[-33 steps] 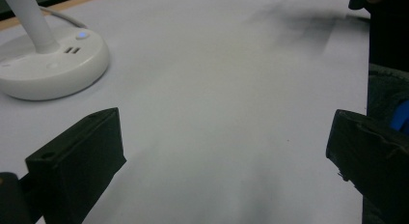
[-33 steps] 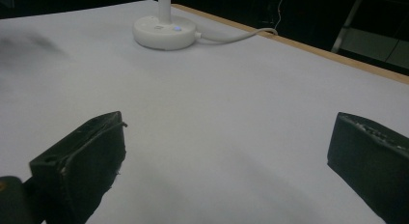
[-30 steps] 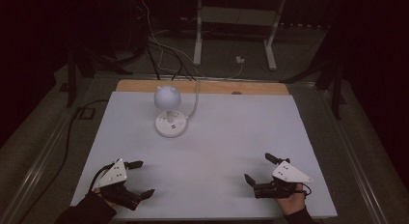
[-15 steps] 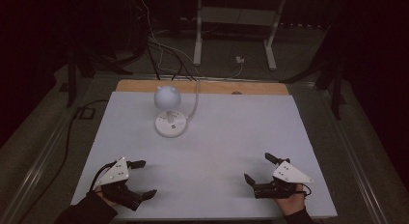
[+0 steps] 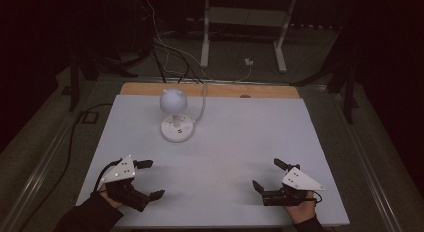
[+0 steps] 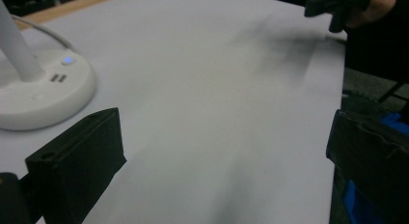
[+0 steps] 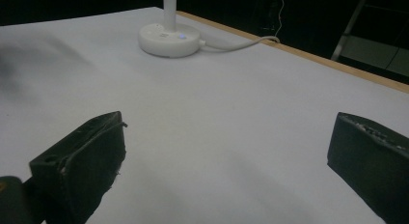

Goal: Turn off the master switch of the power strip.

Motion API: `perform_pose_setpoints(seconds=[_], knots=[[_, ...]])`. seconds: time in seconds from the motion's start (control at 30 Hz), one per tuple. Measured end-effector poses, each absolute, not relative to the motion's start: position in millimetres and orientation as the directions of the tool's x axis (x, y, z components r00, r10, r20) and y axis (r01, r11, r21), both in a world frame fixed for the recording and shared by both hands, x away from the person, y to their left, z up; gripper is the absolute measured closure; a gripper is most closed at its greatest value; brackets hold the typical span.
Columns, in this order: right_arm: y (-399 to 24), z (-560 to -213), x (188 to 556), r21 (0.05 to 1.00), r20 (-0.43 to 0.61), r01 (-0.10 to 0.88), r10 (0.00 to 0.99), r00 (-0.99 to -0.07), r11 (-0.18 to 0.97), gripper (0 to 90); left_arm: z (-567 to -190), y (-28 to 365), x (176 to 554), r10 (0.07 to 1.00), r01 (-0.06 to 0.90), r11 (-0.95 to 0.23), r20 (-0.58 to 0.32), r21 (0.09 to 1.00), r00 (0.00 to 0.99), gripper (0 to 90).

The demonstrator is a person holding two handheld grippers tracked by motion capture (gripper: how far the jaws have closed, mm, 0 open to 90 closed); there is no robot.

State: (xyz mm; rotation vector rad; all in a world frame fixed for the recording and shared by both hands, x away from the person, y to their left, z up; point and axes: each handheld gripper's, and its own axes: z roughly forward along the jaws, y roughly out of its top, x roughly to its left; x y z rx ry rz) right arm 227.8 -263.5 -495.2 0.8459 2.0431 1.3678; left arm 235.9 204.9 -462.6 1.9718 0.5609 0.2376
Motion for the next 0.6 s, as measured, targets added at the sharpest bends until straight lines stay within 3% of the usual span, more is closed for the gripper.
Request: perform_pose_setpoints(seconds=[0.6], knots=[[-266, -495, 228, 0.938, -0.074, 0.209, 0.751, -0.656, 0.275, 0.1, -443, 191, 258, 0.523, 0.303, -0.297, -0.111, 0.906, 0.845, 0.3]])
